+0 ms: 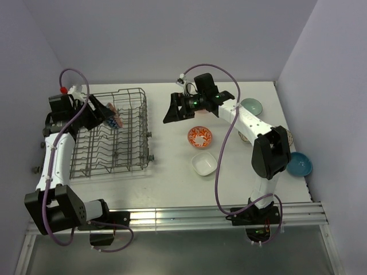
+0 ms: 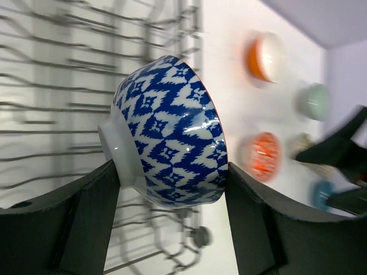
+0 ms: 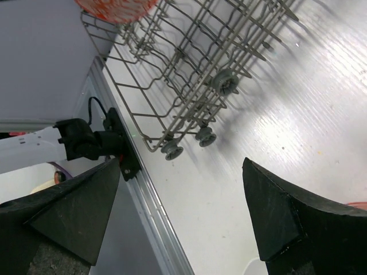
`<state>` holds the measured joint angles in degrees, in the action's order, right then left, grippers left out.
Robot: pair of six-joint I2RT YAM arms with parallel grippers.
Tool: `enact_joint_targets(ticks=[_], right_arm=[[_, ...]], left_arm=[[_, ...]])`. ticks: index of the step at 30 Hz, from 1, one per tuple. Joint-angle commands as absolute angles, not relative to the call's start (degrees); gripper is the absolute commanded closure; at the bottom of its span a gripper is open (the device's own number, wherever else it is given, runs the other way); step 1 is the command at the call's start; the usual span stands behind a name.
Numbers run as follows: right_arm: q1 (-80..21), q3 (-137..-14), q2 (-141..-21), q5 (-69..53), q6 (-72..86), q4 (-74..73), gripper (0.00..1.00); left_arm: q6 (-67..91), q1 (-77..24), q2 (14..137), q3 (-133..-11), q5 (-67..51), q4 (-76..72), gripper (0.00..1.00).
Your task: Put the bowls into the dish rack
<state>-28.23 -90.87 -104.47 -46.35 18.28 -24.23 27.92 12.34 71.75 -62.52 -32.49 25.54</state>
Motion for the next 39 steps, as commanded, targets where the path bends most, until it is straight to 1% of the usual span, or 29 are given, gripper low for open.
enact_joint_targets(ticks=[1, 4, 10, 12, 13, 17, 20, 30, 39], right_arm=[[-27.69, -92.9, -101.51, -44.83, 14.94, -26.89, 0.06], [-27.42, -93.08, -101.08, -43.77, 13.45, -28.39, 0.05], [-26.81, -93.34, -100.81, -42.72, 12.13, -30.5, 0.05], [-26.54, -93.17, -100.64, -42.1, 11.6, -30.93, 0.05], [-26.46, -93.08, -100.55, -41.93, 11.17, -31.2, 0.05], [-26.28, -92.55, -100.2, -41.31, 10.55, -31.82, 0.05], [-25.93, -92.29, -100.28, -41.13, 10.28, -32.17, 0.05], [-25.14, -91.58, -100.46, -40.96, 9.32, -33.22, 0.04], [-24.7, -91.05, -100.55, -40.78, 8.44, -33.75, 0.04]], left_arm=[[15.4, 14.41, 70.49, -68.38, -21.9, 33.92, 1.0], [9.77, 15.29, 70.58, -69.78, -13.03, 36.47, 1.0], [1.5, 16.35, 73.47, -72.86, -1.08, 38.84, 1.0], [-2.17, 16.52, 74.44, -73.82, -0.26, 39.02, 1.0], [-3.07, 16.61, 75.4, -74.35, 3.3, 38.94, 1.0], [-7.99, 16.87, 78.65, -75.41, 7.98, 39.2, 1.0], [-11.85, 17.05, 80.77, -73.4, 12.46, 37.1, 1.0], [-20.39, 17.58, 86.3, -68.56, 20.47, 27.16, 1.0], [-22.41, 17.84, 93.77, -70.05, 22.76, 23.82, 1.0]])
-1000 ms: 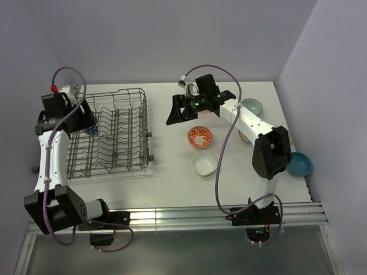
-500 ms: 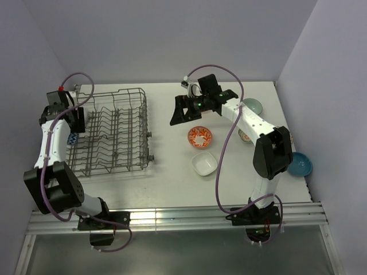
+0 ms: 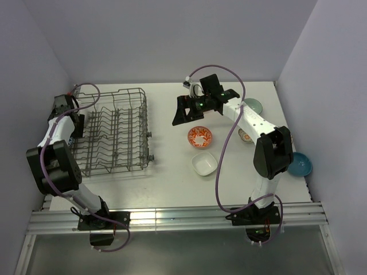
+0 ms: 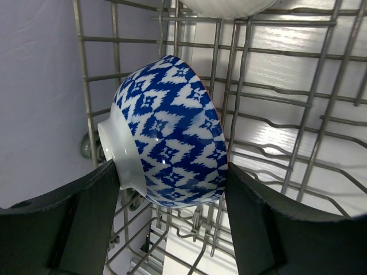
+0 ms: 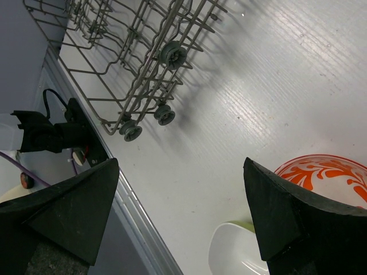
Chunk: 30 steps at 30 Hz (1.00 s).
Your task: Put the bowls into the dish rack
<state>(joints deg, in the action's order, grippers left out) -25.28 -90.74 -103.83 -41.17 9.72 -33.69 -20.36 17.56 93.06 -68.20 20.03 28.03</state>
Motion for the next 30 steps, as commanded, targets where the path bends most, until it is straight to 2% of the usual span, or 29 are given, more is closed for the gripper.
enact_joint_targets(ticks=[1, 17, 23, 24, 26, 30], right_arm=[[-24.61, -91.14, -100.55, -40.78, 8.44, -33.84, 0.04], [-24.17, -90.61, -100.9, -41.22, 8.35, -34.1, 0.04], [-24.17, -90.7, -100.72, -40.43, 7.3, -35.07, 0.04], [-24.17, -90.7, -100.64, -40.26, 7.29, -35.16, 0.04], [-24.17, -90.7, -100.63, -40.17, 7.12, -35.24, 0.04], [-24.17, -90.88, -100.81, -40.17, 7.12, -35.33, 0.04]], left_arm=[[-22.5, 17.84, 94.21, -70.4, 22.94, 23.73, 1.0], [-22.68, 17.84, 100.37, -71.28, 24.08, 20.56, 1.0], [-21.01, 17.67, 102.48, -72.16, 21.89, 21.79, 0.75], [-20.92, 17.67, 102.57, -72.33, 21.54, 22.32, 0.59], [-20.65, 17.58, 102.57, -72.33, 19.96, 22.94, 0.39], [-20.48, 17.32, 102.48, -72.07, 19.07, 24.08, 0.25]])
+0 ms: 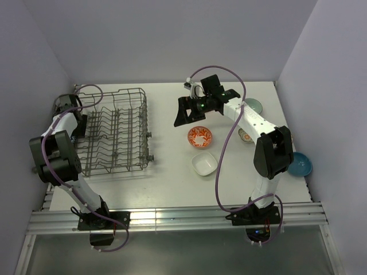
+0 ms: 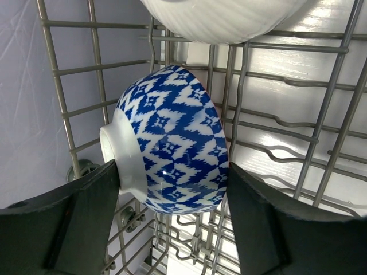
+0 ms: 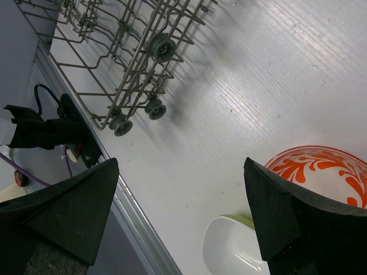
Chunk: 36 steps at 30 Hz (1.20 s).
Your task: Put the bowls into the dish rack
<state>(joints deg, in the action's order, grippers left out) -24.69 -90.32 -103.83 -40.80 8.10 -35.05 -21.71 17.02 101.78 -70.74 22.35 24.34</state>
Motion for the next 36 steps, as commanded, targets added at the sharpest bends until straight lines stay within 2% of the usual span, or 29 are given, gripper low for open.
enact_joint_targets(ticks=[1, 4, 5, 6, 16, 22, 25, 31, 36], right_arm=[[-24.17, -91.05, -100.9, -40.08, 7.12, -35.42, 0.03], [-24.17, -91.32, -101.07, -40.08, 6.94, -35.68, 0.03], [-24.17, -91.41, -101.16, -40.08, 6.94, -35.86, 0.03], [-24.17, -91.49, -101.16, -40.08, 6.94, -36.03, 0.03], [-24.08, -92.11, -101.16, -39.9, 6.59, -36.39, 0.03], [-23.73, -93.34, -99.67, -37.53, 4.4, -38.49, 0.03], [-21.28, -95.36, -98.79, -37.18, 2.73, -41.73, 0.03], [-8.72, -99.14, -96.17, -36.58, -4.2, -52.45, 0.04], [3.39, -100.54, -94.13, -29.98, -11.15, -61.32, 0.04]], left_arm=[[-20.57, 17.23, 102.57, -72.07, 18.64, 24.6, 0.22], [-20.65, 17.14, 102.3, -72.16, 17.67, 26.09, 0.15], [-20.57, 17.05, 102.22, -72.16, 16.88, 26.36, 0.05], [-20.57, 17.05, 102.13, -72.16, 16.61, 26.45, 0.04], [-20.31, 16.96, 101.16, -73.56, 12.48, 30.85, 0.0], [-18.72, 16.88, 95.29, -76.46, 6.52, 34.18, 0.01], [-18.02, 16.88, 90.81, -80.67, -1.89, 38.05, 0.0], [-16.53, 16.26, 83.25, -87.53, -21.24, 42.1, 0.0], [-15.47, 9.43, 80.6, -86.49, -24.52, 42.28, 0.0]])
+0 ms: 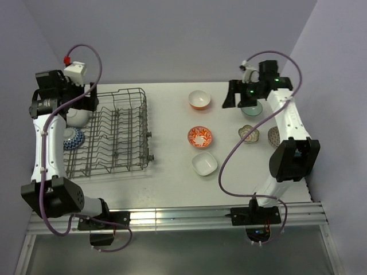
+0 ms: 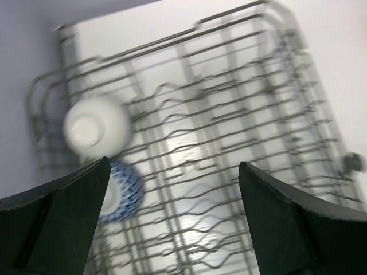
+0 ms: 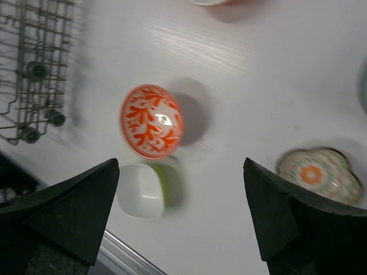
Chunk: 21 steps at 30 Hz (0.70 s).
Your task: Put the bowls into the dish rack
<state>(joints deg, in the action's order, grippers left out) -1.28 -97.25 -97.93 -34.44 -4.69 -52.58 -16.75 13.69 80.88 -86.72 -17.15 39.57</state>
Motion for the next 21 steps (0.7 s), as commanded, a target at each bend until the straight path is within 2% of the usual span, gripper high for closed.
enact_joint_targets(ticks=[1, 10, 16, 21], right_arm=[[5.08, -100.72, -94.13, -29.36, -13.42, -62.57, 0.05], [23.27, -96.69, -95.1, -19.08, -21.0, -67.15, 0.12], [28.56, -92.55, -96.76, -14.24, -23.29, -62.93, 0.19], [30.41, -88.78, -98.26, -11.61, -24.17, -57.85, 0.31]], left_arm=[[-15.47, 8.1, 79.99, -85.7, -24.52, 42.19, 0.01], [-13.18, -2.1, 79.45, -83.85, -26.63, 41.31, 0.01], [-11.43, -5.62, 80.42, -85.25, -25.4, 40.16, 0.01], [-10.81, -6.94, 81.65, -86.49, -24.79, 40.61, 0.0]])
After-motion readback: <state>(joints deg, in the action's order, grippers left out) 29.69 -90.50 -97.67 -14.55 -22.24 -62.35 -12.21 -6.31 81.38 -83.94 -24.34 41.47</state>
